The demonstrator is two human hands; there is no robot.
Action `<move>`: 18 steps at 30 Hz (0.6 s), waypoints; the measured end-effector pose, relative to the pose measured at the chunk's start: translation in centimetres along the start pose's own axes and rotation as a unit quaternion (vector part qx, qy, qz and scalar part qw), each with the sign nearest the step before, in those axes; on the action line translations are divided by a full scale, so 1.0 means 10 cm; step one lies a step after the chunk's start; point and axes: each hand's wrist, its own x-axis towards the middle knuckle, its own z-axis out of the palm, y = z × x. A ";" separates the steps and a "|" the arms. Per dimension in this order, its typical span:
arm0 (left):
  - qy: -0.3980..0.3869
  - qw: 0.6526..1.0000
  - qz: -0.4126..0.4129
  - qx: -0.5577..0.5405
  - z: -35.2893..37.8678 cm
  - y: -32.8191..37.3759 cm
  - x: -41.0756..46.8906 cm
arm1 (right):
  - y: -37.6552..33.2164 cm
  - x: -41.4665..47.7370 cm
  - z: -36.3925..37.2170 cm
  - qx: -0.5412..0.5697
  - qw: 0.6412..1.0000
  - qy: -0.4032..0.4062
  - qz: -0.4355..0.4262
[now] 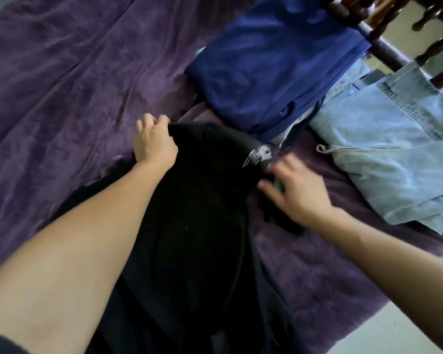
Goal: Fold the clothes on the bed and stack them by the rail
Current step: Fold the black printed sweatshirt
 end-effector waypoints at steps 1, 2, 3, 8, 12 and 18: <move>-0.007 1.000 0.005 0.008 0.03 -0.03 -0.06 | -0.01 -0.13 0.06 0.012 0.998 -0.055 -0.021; -0.008 1.000 0.011 0.011 0.05 -0.06 -0.13 | 0.05 -0.23 0.12 0.031 0.998 -0.060 -0.016; -0.005 1.000 0.018 0.011 0.07 -0.10 -0.19 | 0.15 -0.27 0.17 0.058 0.998 -0.021 0.028; -0.019 1.000 -0.014 0.020 0.15 -0.43 -0.52 | 0.45 -0.28 0.30 0.026 0.947 -0.107 0.300; 0.001 0.998 -0.064 0.007 0.02 -0.85 -0.80 | -0.07 -0.31 0.10 0.156 0.957 0.045 0.242; 0.033 0.978 -0.205 -0.011 -0.55 -1.79 -1.18 | -1.79 -0.75 0.33 0.209 0.975 -0.071 -0.021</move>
